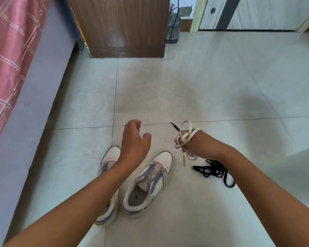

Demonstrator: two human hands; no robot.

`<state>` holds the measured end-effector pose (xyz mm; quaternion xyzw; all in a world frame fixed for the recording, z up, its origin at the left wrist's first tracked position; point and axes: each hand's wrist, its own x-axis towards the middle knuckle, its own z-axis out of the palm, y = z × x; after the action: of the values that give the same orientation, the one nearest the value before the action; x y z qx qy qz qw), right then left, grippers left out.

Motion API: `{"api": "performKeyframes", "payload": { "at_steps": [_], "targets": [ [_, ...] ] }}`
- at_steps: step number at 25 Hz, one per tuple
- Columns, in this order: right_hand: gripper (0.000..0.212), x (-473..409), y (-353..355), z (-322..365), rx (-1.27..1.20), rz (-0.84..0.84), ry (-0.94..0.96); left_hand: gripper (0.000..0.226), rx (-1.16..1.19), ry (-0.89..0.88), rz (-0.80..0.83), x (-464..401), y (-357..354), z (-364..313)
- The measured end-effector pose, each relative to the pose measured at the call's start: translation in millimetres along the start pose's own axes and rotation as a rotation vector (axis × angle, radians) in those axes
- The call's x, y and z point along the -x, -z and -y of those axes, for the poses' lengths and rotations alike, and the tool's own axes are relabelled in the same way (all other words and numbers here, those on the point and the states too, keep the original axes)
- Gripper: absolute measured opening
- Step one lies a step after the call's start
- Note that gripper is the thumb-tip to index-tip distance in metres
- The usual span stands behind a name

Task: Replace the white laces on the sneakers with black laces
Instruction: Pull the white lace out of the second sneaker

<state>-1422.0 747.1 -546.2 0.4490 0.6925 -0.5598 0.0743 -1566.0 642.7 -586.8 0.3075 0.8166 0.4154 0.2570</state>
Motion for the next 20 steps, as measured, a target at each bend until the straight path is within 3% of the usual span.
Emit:
{"api": "performKeyframes", "payload": {
  "at_steps": [1, 3, 6, 8, 11, 13, 16, 18, 20],
  "targets": [
    [0.02, 0.9, 2.1, 1.1, 0.136, 0.026, 0.059, 0.048, 0.127, -0.166, 0.001, 0.4, 4.9, -14.7],
    [0.016, 3.4, 4.9, 7.1, 0.434, 0.052, 0.221, 0.074, 0.205, -0.377, 0.272, 2.3, 5.1, -38.4],
    [0.034, 15.4, 8.5, 25.1, 0.452, 0.105, 0.381, 0.111, 0.264, -0.28, 0.761, 8.9, -9.1, -52.3],
    [0.031, 21.8, 13.4, 26.9, 0.348, 0.11, 0.336, 0.091, 0.344, -0.157, 0.825, 9.6, -19.9, -48.0],
    [0.007, 31.0, 31.5, 16.0, 0.086, 0.136, 0.28, 0.007, 0.171, -0.065, 0.899, 3.5, -16.6, -42.9],
    [0.009, 31.7, 51.8, 2.9, -0.221, 0.032, 0.193, 0.017, 0.133, -0.016, 0.877, -4.7, -7.2, -39.0],
    [0.032, 12.0, 52.0, -26.0, -0.451, -0.201, 0.054, 0.028, 0.583, 0.145, 0.957, -6.1, 6.1, -56.9],
    [0.054, 0.0, 14.3, -35.9, -0.5, -0.013, 0.022, 0.03, 0.829, 0.189, 1.051, -2.2, 7.0, -79.9],
    [0.078, -0.1, -32.4, -41.2, -0.662, 0.381, 0.002, 0.029, 0.807, 0.153, 0.996, -4.8, 3.4, -96.9]
  ]
}}
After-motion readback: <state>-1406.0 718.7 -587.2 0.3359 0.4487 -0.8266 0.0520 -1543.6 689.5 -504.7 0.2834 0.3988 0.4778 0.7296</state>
